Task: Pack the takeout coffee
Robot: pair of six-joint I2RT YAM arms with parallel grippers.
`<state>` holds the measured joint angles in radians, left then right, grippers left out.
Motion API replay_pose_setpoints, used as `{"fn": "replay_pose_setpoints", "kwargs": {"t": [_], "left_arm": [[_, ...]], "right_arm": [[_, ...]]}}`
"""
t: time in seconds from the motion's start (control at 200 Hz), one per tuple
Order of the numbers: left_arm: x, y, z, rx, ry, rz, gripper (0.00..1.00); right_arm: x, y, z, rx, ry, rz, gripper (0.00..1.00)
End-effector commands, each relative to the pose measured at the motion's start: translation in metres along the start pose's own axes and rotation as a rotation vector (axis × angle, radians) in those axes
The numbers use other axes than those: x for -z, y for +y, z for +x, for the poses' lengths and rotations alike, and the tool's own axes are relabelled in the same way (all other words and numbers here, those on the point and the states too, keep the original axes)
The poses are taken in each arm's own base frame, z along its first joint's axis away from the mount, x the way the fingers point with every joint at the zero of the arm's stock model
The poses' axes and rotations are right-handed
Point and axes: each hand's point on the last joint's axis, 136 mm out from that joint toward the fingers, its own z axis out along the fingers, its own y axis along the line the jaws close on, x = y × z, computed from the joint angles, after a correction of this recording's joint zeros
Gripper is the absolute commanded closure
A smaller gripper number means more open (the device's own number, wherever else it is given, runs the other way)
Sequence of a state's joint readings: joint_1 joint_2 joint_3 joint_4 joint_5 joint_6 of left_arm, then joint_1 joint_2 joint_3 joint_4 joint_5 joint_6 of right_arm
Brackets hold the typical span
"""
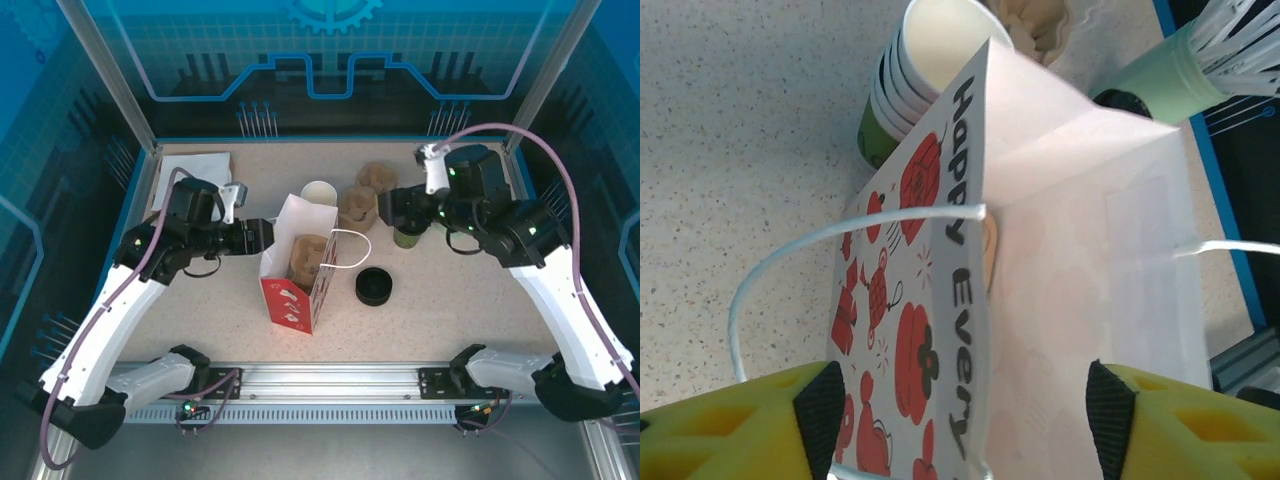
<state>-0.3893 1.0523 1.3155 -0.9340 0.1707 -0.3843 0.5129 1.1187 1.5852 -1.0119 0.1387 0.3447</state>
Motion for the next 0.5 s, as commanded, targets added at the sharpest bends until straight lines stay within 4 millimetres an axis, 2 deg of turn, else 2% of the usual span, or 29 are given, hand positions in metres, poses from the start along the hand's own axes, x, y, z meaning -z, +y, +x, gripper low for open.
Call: {"fn": "replay_pose_setpoints", "kwargs": {"t": [0.0, 0.095, 0.245, 0.49], "left_arm": [[0.014, -0.005, -0.008, -0.036, -0.016, -0.013, 0.29], [0.025, -0.005, -0.015, -0.055, -0.039, -0.038, 0.26], [0.039, -0.008, -0.019, -0.097, -0.022, -0.062, 0.25], [0.039, -0.002, -0.016, -0.21, 0.084, -0.135, 0.27]], "right_arm": [[0.005, -0.026, 0.015, -0.055, 0.001, 0.078, 0.0], [0.007, -0.039, 0.028, -0.079, 0.009, 0.108, 0.0], [0.003, -0.047, 0.042, -0.095, 0.057, 0.126, 0.0], [-0.006, -0.056, 0.052, -0.099, 0.082, 0.156, 0.0]]}}
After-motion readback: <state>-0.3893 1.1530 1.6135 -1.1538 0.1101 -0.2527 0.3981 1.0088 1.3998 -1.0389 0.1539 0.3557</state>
